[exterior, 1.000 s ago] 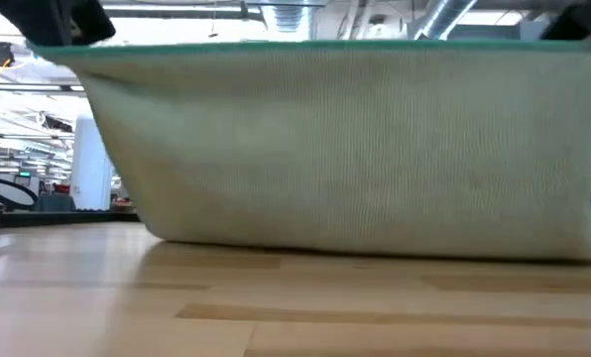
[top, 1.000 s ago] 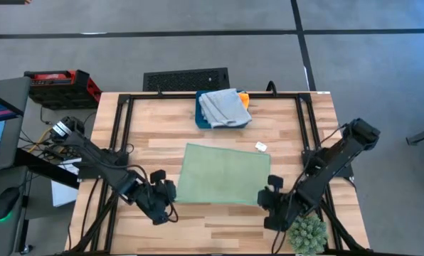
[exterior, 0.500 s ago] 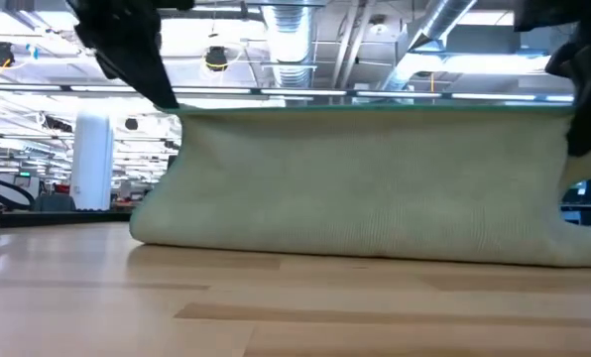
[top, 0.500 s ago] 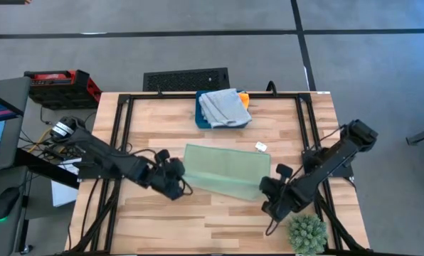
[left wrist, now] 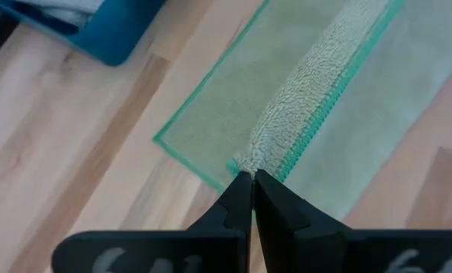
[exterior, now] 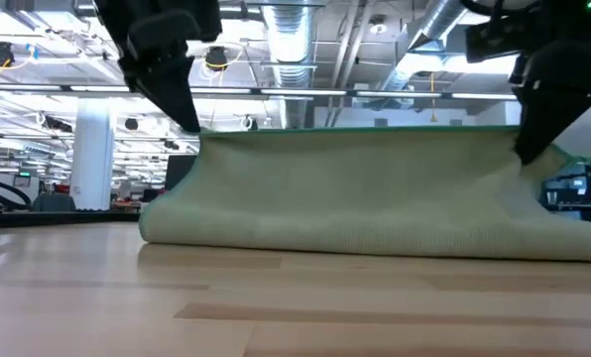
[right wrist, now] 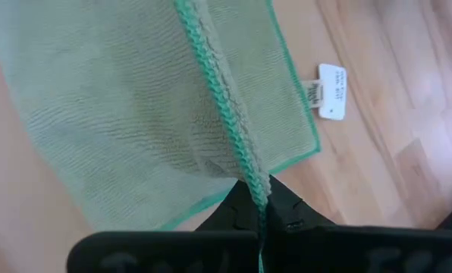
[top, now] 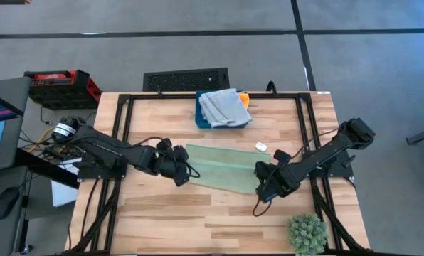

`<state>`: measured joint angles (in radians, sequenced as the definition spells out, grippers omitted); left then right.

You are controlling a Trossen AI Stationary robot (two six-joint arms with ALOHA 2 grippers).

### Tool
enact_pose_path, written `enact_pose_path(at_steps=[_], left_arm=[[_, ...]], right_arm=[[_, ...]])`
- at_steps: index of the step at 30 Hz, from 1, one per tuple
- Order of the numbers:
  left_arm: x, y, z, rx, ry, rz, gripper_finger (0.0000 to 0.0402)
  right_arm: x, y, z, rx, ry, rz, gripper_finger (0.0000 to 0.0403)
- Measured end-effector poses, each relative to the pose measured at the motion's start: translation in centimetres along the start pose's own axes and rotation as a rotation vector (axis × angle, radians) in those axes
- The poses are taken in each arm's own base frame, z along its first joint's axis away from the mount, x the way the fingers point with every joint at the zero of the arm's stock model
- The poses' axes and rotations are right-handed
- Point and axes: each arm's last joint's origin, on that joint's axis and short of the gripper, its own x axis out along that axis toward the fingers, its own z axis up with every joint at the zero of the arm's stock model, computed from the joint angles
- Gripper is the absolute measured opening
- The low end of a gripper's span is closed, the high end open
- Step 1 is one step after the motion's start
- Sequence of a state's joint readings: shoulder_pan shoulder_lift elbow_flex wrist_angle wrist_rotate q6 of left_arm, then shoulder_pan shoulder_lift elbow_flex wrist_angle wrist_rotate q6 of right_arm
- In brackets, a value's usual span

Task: Fold microfiber towels
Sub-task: Fold the green microfiber cloth

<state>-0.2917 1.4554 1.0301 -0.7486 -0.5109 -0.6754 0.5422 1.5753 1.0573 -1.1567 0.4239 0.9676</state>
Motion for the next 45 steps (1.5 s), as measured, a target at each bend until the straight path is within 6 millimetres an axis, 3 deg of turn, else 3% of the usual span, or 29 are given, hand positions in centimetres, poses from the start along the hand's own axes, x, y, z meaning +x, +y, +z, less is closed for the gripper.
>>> enact_pose_path(at_steps=[15,22,29,37,45], left_arm=[[5.0,0.4,0.2,0.072,0.111,0.121,0.0],[5.5,1.1,0.9,0.035,0.105,0.121,0.0],[5.8,1.0,1.9,0.109,0.032,0.087,0.0005],[6.3,1.7,2.6,0.122,0.011,0.092,0.0067],[6.6,2.4,2.8,0.106,0.027,0.107,0.0134]], right_arm=[[1.2,-1.8,1.8,0.054,0.027,-0.056,0.0008],[1.4,-2.0,2.1,0.074,0.05,-0.047,0.0012],[1.4,-2.0,2.1,0.078,0.056,-0.039,0.0034],[1.8,-2.7,2.8,0.115,0.066,-0.05,0.0072],[2.6,-4.0,3.9,0.162,0.087,-0.073,0.0141]])
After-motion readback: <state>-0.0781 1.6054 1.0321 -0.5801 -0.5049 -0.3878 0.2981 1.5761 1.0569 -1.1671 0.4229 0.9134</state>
